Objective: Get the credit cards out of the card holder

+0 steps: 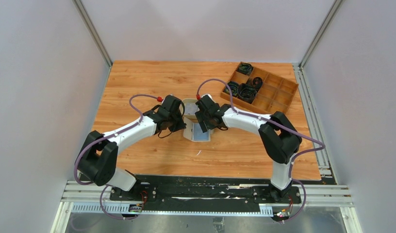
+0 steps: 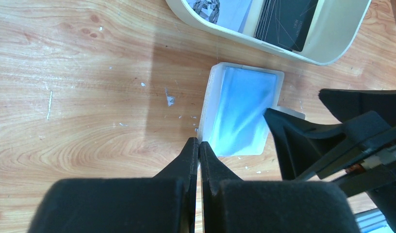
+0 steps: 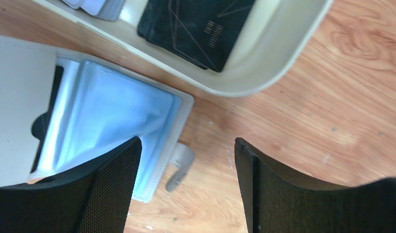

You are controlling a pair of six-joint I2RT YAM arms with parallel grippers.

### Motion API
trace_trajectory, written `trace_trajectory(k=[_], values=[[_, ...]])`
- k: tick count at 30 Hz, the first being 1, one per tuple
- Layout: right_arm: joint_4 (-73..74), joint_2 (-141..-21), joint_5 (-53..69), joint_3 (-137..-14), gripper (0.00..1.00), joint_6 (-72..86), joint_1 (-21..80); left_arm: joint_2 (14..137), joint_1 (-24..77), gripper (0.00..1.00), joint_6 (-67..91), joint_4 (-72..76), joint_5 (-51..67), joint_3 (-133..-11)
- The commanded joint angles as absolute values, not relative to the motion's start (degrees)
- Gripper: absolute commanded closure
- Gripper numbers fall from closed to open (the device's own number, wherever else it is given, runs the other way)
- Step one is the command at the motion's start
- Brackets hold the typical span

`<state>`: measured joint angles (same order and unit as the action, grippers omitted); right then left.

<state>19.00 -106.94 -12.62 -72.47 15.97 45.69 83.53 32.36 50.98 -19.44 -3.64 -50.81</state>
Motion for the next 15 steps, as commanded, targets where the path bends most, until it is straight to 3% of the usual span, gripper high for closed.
trace_trajectory(k=[1, 9, 15], values=[[24.59, -102.88, -18.28, -73.51, 0.26, 13.72, 46.24, 83.86, 32.34, 1.0, 50.81, -19.6, -3.96, -52.05], [27.9, -97.11, -20.32, -75.44, 0.25, 13.36, 45.26, 83.5, 32.27, 1.0, 50.74, -19.15, -3.83, -51.54], [12.26, -89.59, 6.88, -67.25, 0.25, 15.93, 40.47, 79.78, 32.33, 1.0, 49.19, -15.94, -1.56, -52.85]])
